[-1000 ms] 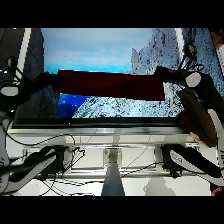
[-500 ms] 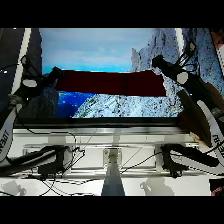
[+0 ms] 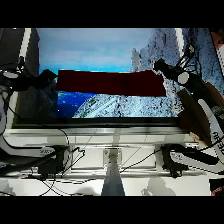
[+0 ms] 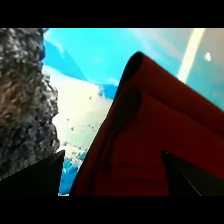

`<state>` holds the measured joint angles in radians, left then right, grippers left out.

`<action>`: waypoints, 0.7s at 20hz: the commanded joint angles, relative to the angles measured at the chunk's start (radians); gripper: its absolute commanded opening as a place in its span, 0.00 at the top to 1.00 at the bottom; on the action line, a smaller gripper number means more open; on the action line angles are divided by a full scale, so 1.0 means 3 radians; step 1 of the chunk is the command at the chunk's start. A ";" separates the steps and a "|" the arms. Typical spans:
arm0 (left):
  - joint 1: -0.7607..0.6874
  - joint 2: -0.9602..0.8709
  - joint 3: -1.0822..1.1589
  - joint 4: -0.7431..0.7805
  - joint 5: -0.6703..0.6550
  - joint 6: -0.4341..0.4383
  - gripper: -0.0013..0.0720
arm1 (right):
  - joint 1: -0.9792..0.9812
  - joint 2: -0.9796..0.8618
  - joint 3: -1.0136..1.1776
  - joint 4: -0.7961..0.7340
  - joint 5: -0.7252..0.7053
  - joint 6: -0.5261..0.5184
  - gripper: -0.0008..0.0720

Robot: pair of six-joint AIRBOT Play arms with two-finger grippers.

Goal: Fold the clothes and pants, and hang the long-sleeved shirts on hangers.

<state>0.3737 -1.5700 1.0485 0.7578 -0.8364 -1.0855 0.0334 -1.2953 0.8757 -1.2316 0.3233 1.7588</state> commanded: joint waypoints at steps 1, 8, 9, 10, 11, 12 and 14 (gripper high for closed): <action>0.0028 -0.0406 0.0403 -0.0079 -0.0631 0.0559 0.02 | 0.0005 -0.0001 0.0008 -0.0009 0.0271 -0.0309 0.04; -0.0504 -0.0582 0.0459 -0.0081 -0.0323 0.0804 0.66 | 0.0411 -0.0004 0.0233 -0.0015 0.0690 -0.0786 0.39; -0.0547 -0.0557 0.0500 -0.0081 -0.0404 0.0810 0.96 | 0.0486 -0.0009 0.0299 -0.0014 0.0679 -0.0783 0.80; -0.0568 -0.0511 0.0572 -0.0083 -0.0544 0.0802 0.97 | 0.0546 -0.0011 0.0354 -0.0011 0.0661 -0.0779 0.97; -0.0575 -0.0445 0.0657 -0.0083 -0.0734 0.0801 0.97 | 0.0601 -0.0025 0.0417 -0.0011 0.0640 -0.0778 0.97; -0.0575 -0.0341 0.0746 -0.0083 -0.0963 0.0785 0.97 | 0.0645 -0.0050 0.0484 -0.0010 0.0637 -0.0778 0.97; -0.0571 -0.0033 0.0818 -0.0081 -0.1278 0.0679 0.97 | 0.0736 -0.0154 0.0645 0.0006 0.0662 -0.0743 0.97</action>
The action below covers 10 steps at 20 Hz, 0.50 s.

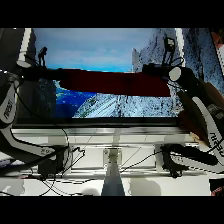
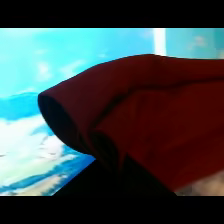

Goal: Fold the clothes and pants, and hang the long-sleeved shirts on hangers.

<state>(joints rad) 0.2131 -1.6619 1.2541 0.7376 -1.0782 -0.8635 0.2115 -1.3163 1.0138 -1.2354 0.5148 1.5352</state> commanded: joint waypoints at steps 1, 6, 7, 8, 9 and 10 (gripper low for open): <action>-0.0033 0.0463 0.0132 -0.0013 -0.0556 -0.0090 0.97 | 0.0201 -0.0179 0.0284 0.0071 0.0094 0.0003 0.97; -0.0043 0.1406 0.0132 -0.0019 -0.0907 -0.0089 0.97 | 0.0754 -0.0956 0.0861 0.0698 0.0323 0.0003 0.97; -0.0043 0.1521 0.0132 -0.0020 -0.0880 -0.0089 0.97 | 0.0935 -0.1175 0.1038 0.0825 0.0323 0.0003 0.97; -0.0043 0.1616 0.0132 -0.0034 -0.0889 -0.0090 0.97 | 0.1097 -0.1380 0.1233 0.0947 0.0332 0.0003 0.97; -0.0043 0.1686 0.0132 -0.0045 -0.0916 -0.0090 0.97 | 0.1261 -0.1586 0.1452 0.1069 0.0327 0.0004 0.97; -0.0046 0.1746 0.0132 -0.0045 -0.0932 -0.0090 0.97 | 0.1404 -0.1773 0.1667 0.1165 0.0326 0.0045 0.97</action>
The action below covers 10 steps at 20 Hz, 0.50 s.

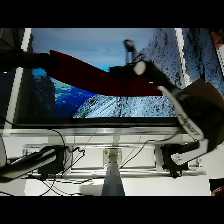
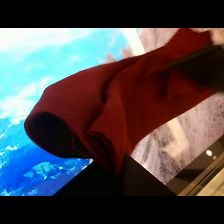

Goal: Fold the clothes and pants, and hang the long-sleeved shirts on hangers.

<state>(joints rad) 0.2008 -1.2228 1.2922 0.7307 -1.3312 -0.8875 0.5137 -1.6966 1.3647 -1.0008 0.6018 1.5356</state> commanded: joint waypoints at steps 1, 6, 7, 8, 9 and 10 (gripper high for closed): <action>-0.0006 0.0324 0.0005 -0.0022 -0.0092 -0.0010 0.97 | 0.0507 -0.0651 0.0670 0.0406 0.0032 0.0177 0.97; -0.0024 0.0308 -0.0005 -0.0252 -0.0066 -0.0009 0.97 | 0.0601 -0.0809 0.0907 0.0216 0.0125 0.0336 0.97; -0.0064 0.0264 -0.0006 -0.0326 -0.0064 -0.0009 0.97 | 0.0510 -0.0767 0.0926 -0.0013 0.0281 0.0337 0.97; -0.0136 0.0201 -0.0008 -0.0407 -0.0048 -0.0010 0.97 | 0.0393 -0.0708 0.0938 -0.0233 0.0443 0.0338 0.97; -0.0253 0.0125 -0.0008 -0.0487 -0.0009 -0.0010 0.97 | 0.0243 -0.0631 0.0942 -0.0451 0.0614 0.0338 0.97; -0.0408 0.0028 -0.0008 -0.0557 0.0081 -0.0010 0.97 | 0.0056 -0.0537 0.0942 -0.0654 0.0805 0.0338 0.97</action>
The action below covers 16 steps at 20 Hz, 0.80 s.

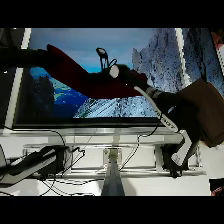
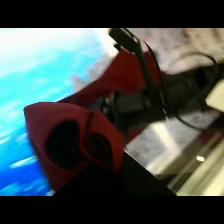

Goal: Fold the clothes and pants, and hang the long-sleeved shirts on hangers.

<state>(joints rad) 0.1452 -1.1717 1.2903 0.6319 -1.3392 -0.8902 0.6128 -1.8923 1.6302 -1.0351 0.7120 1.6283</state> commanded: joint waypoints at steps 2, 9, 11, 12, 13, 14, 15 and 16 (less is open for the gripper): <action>-0.0683 -0.0390 -0.0001 -0.0351 0.0462 -0.0001 0.97 | -0.0689 0.0329 0.0057 -0.0771 0.0793 0.0029 0.97; -0.2742 -0.1532 0.0000 -0.1583 0.3045 0.0004 0.89 | -0.2051 0.0951 0.0057 -0.0961 0.1579 -0.0092 0.97; -0.3031 -0.1690 0.0000 -0.1647 0.3482 0.0005 0.00 | -0.2365 0.1019 0.0055 -0.1086 0.1759 -0.0148 0.97; -0.3071 -0.1710 0.0000 -0.1634 0.3489 0.0057 0.00 | -0.2490 0.1019 0.0051 -0.1118 0.1859 -0.0240 0.96; -0.3071 -0.1705 0.0000 -0.1633 0.3454 0.0128 0.00 | -0.2614 0.1016 0.0017 -0.1129 0.1920 -0.0352 0.90; -0.3038 -0.1678 0.0000 -0.1603 0.3441 0.0179 0.00 | -0.2716 0.1015 -0.0050 -0.1125 0.1934 -0.0421 0.71; -0.2979 -0.1633 0.0000 -0.1537 0.3438 0.0234 0.00 | -0.2801 0.1012 -0.0149 -0.1108 0.1930 -0.0490 0.44; -0.2907 -0.1574 0.0000 -0.1391 0.3426 0.0231 0.00 | -0.2855 0.1005 -0.0256 -0.1076 0.1923 -0.0623 0.29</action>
<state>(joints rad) -0.7200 -1.6482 1.2903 0.1844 -0.3771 -0.8532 -0.1600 -1.5970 1.6047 -1.3544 1.2453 1.5265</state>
